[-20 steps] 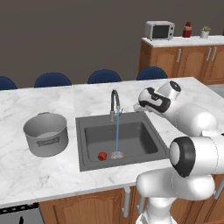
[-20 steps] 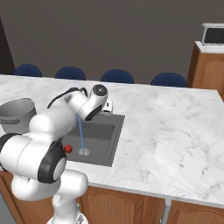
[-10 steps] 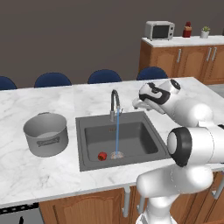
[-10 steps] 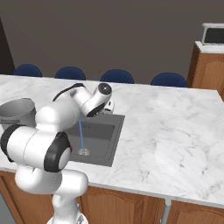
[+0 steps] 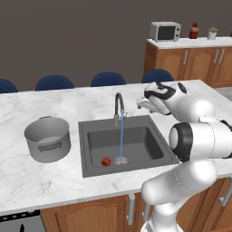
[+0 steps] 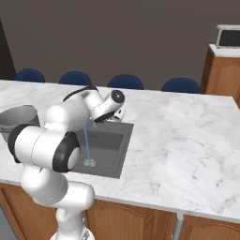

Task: Dump the bell pepper from the pot into the sink. Then turn on the water and wash the bell pepper. Then turn off the water and put the bell pepper back in the pot.

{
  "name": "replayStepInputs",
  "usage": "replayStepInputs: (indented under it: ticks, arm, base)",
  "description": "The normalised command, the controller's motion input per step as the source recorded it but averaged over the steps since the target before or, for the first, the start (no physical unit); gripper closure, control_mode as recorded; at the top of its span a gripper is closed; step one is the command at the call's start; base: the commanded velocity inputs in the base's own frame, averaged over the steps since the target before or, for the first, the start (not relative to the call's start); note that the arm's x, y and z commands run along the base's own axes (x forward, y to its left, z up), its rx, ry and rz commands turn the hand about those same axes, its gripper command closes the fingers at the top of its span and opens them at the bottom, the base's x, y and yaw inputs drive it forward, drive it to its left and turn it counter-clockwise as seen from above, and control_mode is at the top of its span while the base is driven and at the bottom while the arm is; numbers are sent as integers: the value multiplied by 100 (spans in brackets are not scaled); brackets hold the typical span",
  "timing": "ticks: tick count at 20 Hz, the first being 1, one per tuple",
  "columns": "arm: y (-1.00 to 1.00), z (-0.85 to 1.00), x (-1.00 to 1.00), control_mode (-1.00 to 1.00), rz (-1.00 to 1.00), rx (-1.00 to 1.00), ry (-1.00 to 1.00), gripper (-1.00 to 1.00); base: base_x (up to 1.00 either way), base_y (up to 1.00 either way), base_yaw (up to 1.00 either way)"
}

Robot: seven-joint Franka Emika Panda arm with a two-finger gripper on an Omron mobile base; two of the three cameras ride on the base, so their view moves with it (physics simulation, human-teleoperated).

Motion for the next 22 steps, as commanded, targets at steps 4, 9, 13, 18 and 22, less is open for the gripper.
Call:
replayStepInputs:
  ticks: [4,9,13,18,22]
  arm:
    - [0,-10,16,-100,-8,12,0,-100]
    - [3,-13,17,-100,-7,10,0,-100]
    - [11,-14,16,-100,-6,6,0,-100]
    - [17,-17,14,-100,-3,2,0,-100]
    - [22,-20,16,-100,-3,0,0,-100]
  base:
    - [0,0,0]
    - [0,0,0]
    - [0,0,0]
    - [0,0,0]
    - [0,0,0]
